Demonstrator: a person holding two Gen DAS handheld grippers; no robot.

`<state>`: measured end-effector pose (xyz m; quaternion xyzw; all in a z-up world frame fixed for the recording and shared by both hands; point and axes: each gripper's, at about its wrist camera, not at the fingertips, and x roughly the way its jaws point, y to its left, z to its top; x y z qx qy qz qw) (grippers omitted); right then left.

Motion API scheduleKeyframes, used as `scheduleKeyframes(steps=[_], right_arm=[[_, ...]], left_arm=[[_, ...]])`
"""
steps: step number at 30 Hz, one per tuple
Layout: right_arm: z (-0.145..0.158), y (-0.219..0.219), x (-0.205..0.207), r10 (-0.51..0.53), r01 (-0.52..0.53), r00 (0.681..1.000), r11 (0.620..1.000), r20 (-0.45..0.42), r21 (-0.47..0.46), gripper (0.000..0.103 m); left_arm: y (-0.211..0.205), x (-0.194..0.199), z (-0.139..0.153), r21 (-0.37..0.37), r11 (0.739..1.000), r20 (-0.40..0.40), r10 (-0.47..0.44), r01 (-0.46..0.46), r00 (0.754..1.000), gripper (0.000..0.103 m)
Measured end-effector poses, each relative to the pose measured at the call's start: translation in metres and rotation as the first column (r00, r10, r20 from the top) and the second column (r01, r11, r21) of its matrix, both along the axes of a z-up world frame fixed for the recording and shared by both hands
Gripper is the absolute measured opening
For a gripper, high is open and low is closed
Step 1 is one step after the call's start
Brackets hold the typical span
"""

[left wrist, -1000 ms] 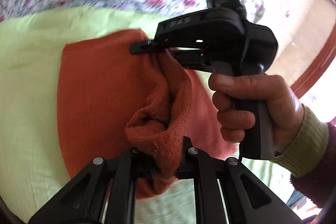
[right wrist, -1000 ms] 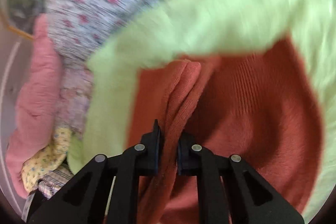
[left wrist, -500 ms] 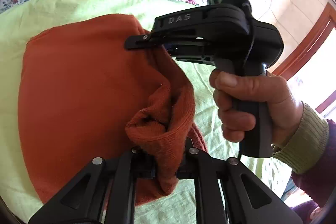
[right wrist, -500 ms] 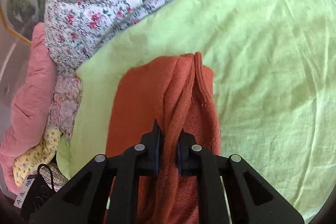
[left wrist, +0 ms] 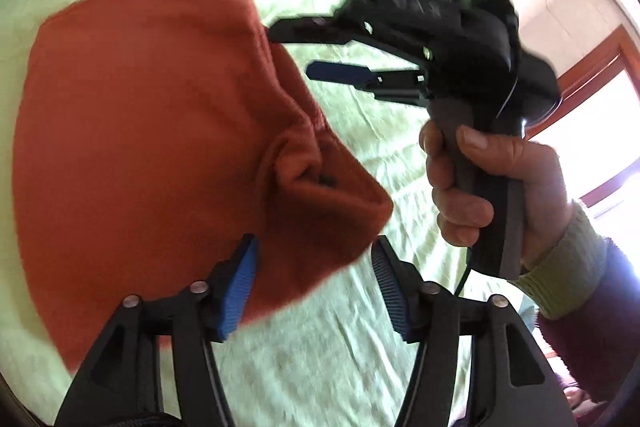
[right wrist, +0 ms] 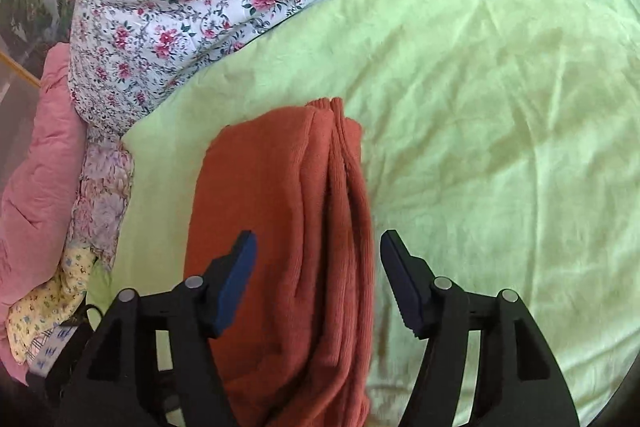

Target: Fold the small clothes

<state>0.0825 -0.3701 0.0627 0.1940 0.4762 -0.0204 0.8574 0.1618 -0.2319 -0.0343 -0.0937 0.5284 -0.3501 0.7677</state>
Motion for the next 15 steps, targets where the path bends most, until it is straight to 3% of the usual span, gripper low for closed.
scheduleKeyframes(steps=[2, 8, 15], right_arm=[[-0.003, 0.003, -0.009, -0.005, 0.005, 1.0, 1.0, -0.016, 0.008, 0.066], [-0.017, 0.011, -0.032, -0.031, 0.033, 0.999, 0.998, -0.038, 0.06, 0.066], [-0.021, 0.01, -0.041, -0.04, 0.042, 0.998, 0.997, -0.04, 0.064, 0.066]], left_arm=[[0.015, -0.007, 0.002, -0.005, 1.0, -0.002, 0.016, -0.016, 1.0, 0.065], [0.079, -0.012, 0.0, 0.01, 0.991, -0.033, 0.134, -0.134, 0.99, 0.066], [0.142, 0.012, -0.018, 0.026, 0.95, -0.095, 0.312, -0.311, 0.945, 0.067]])
